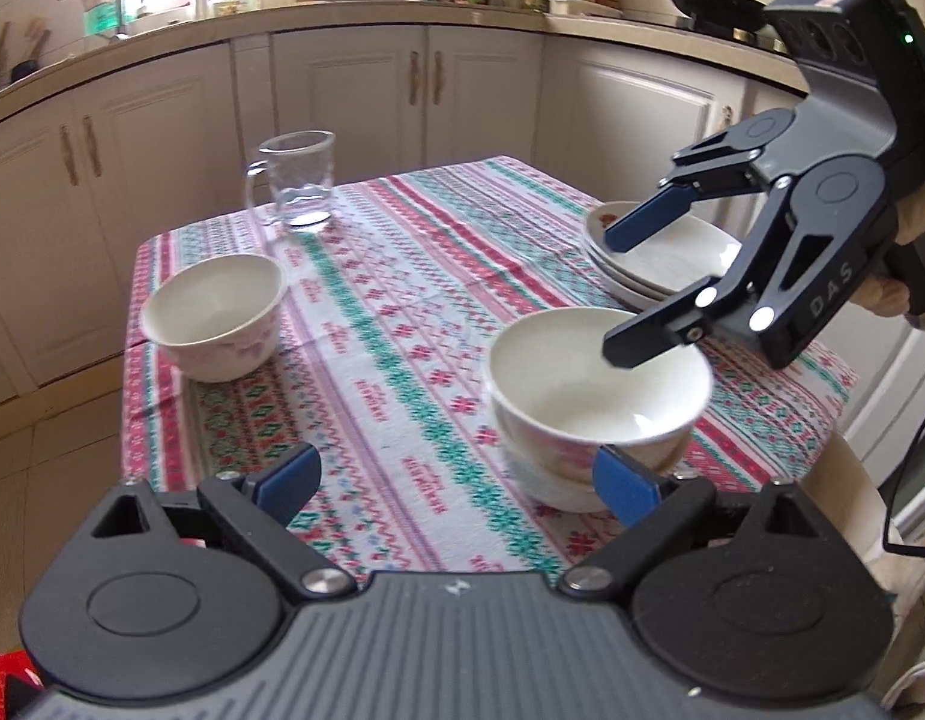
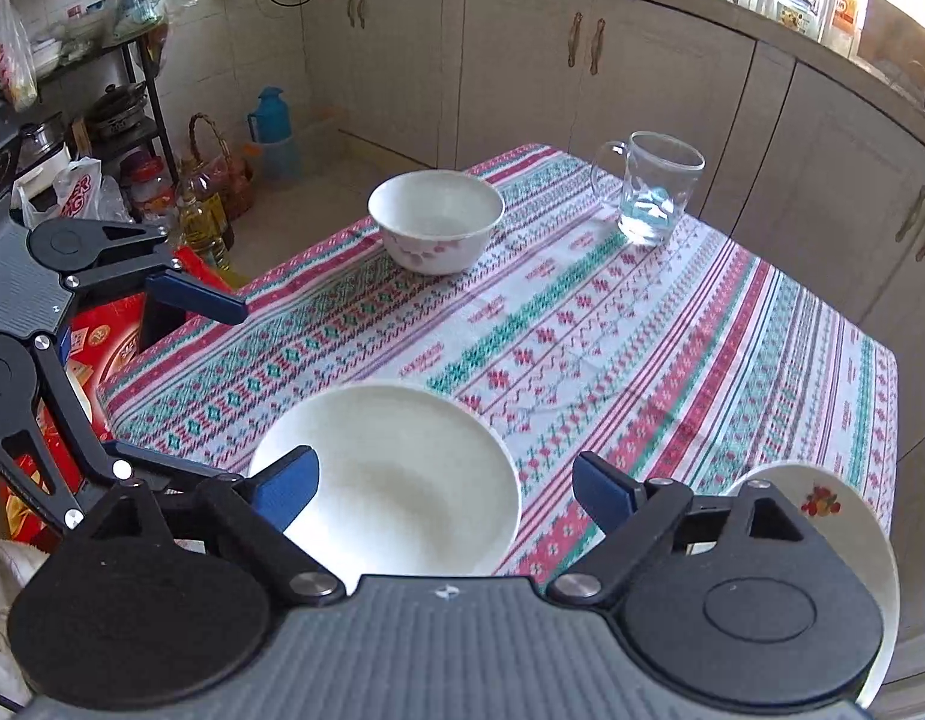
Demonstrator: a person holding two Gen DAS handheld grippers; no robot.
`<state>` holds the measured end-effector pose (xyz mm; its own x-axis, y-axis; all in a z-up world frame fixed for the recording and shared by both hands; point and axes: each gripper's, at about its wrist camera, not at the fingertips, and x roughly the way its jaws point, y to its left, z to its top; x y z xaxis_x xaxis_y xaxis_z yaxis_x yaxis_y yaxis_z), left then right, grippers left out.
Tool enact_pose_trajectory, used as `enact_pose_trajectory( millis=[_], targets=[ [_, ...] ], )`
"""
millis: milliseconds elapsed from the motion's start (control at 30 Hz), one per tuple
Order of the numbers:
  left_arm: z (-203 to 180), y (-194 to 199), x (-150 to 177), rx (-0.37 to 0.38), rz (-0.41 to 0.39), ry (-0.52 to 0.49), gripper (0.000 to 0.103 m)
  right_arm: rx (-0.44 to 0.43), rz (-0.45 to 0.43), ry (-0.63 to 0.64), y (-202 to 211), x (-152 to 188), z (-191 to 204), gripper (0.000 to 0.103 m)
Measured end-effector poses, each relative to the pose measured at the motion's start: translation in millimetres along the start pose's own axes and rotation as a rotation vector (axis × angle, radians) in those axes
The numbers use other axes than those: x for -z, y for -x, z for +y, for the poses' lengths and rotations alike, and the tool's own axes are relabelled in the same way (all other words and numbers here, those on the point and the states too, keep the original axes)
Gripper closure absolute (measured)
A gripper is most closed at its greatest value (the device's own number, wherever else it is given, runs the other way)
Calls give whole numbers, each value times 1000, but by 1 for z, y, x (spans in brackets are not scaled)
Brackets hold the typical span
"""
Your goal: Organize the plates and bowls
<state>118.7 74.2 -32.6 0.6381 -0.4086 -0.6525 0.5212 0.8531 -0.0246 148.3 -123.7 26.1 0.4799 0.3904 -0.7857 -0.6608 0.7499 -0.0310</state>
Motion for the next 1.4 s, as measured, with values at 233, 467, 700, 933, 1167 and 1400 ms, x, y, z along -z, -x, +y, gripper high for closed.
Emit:
enact_pose_trajectory(
  millis=[233,467,700,933,1167,1400],
  targets=[
    [31,-2,6,-97,-38,61,6,-11,-25,-3,-9,-38,-2,9],
    [54,-14,8,-146,-39,92,6,-18,-39,20,-29,-62,6,9],
    [71,-35,4,-178,-20,106,6,-47,-36,5,-52,-80,6,7],
    [77,-46,1,-188,-18,91,6,-55,-22,-17,-70,-96,4,6],
    [83,-54,-3,-198,-29,82,6,-38,10,-16,-86,-111,-2,6],
    [89,-63,-8,-213,-44,64,6,-21,43,-69,-103,-127,-15,6]
  ],
)
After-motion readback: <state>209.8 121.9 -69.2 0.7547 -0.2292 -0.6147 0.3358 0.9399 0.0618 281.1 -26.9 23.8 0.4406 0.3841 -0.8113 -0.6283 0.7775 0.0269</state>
